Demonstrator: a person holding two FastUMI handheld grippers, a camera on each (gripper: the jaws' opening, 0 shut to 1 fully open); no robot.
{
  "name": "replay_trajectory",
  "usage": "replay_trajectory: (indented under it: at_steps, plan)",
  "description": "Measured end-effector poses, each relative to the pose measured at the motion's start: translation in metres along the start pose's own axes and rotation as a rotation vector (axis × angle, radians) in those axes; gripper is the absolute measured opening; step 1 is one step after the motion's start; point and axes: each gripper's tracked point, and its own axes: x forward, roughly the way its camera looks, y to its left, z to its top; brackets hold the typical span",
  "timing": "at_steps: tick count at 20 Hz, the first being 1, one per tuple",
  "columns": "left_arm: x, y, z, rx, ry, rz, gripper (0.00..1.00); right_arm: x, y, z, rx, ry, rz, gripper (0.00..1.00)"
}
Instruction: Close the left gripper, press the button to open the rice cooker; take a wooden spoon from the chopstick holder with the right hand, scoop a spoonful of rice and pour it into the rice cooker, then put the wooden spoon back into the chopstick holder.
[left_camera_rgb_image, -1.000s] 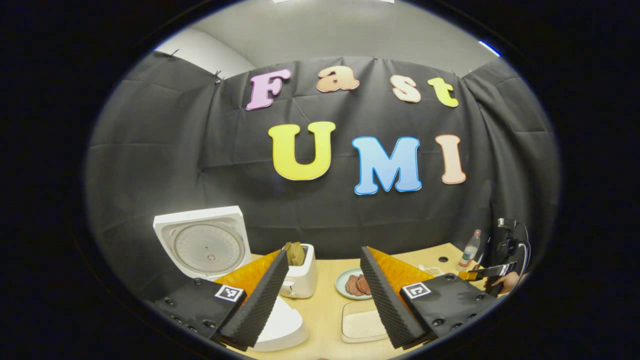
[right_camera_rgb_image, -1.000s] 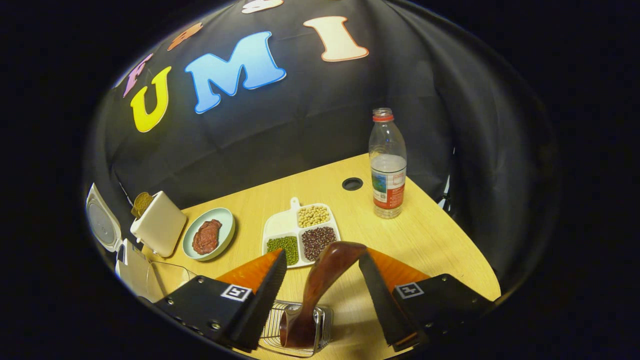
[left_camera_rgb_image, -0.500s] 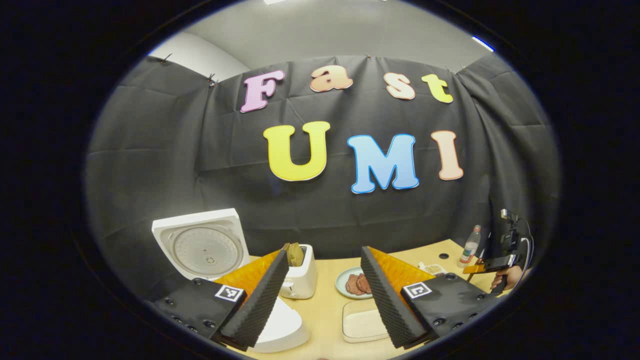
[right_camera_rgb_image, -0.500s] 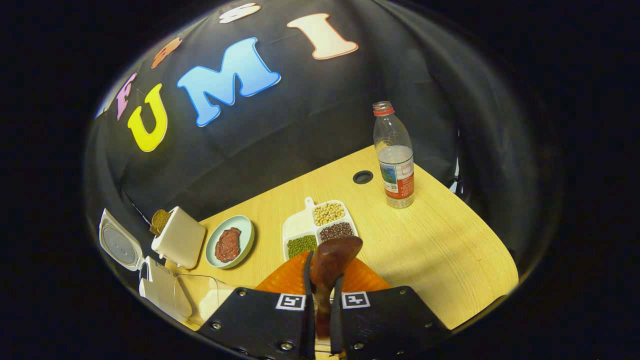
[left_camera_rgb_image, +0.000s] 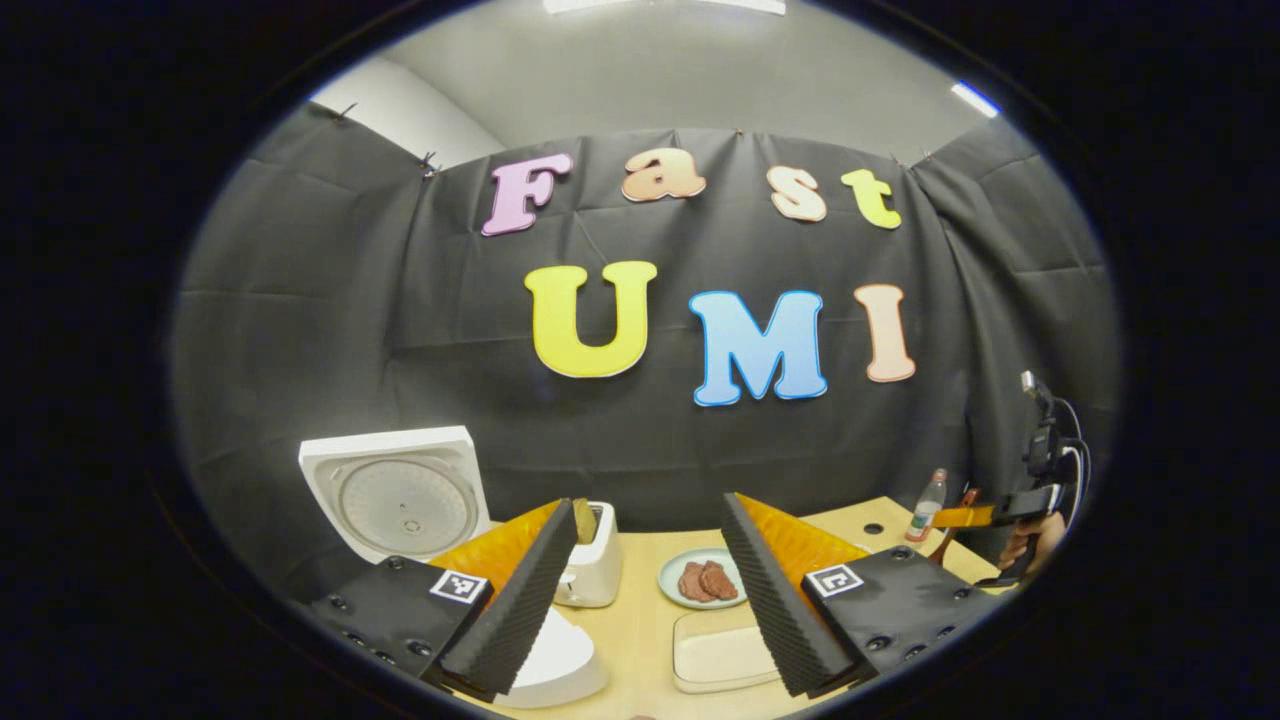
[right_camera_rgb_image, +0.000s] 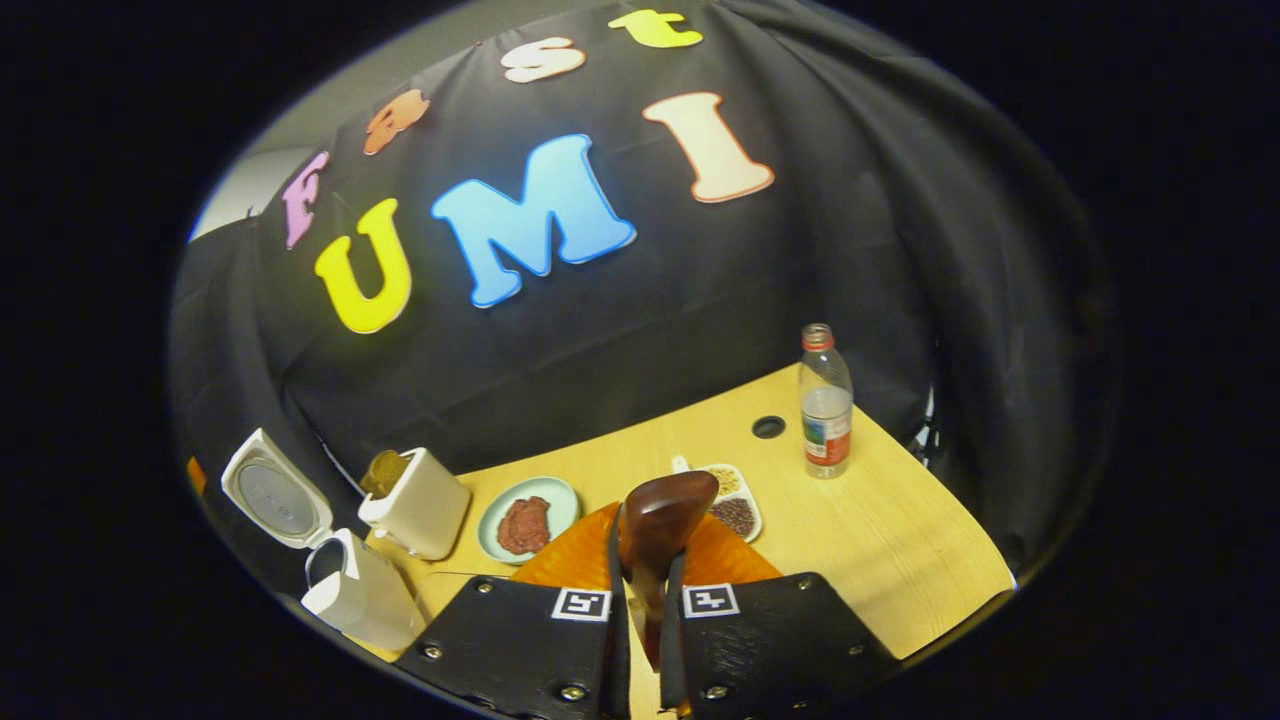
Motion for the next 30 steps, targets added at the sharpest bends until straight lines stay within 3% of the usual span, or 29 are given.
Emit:
replay_trajectory:
  at_steps: [5,6,10,15,16,23,26,27,30]
  plan:
    - [-0.008,0.013,-0.001,-0.004,-0.006,0.009,0.96,-0.001,0.082,0.001,-0.069,0.0,0.155,0.12]
    - [-0.009,0.018,-0.001,0.003,-0.01,0.015,1.0,0.001,0.096,-0.004,-0.085,0.005,0.176,0.12]
    - [-0.018,0.035,0.0,0.006,-0.007,0.026,0.96,0.017,0.136,-0.031,-0.152,0.044,0.227,0.12]
    - [-0.025,0.052,-0.006,-0.004,0.0,0.044,0.96,0.052,0.148,-0.078,-0.237,0.091,0.167,0.12]
    - [-0.026,0.057,-0.007,-0.003,-0.001,0.049,1.0,0.059,0.152,-0.087,-0.247,0.099,0.158,0.12]
    - [-0.02,0.088,-0.024,-0.043,0.029,0.063,0.96,0.102,0.161,-0.151,-0.325,0.168,0.097,0.12]
    - [-0.017,0.101,-0.034,-0.051,0.042,0.072,1.0,0.106,0.169,-0.167,-0.336,0.189,0.09,0.12]
    - [-0.015,0.105,-0.037,-0.056,0.049,0.076,0.96,0.105,0.176,-0.173,-0.327,0.201,0.099,0.12]
    - [-0.015,0.115,-0.044,-0.075,0.059,0.089,1.0,0.101,0.192,-0.192,-0.237,0.251,0.132,0.12]
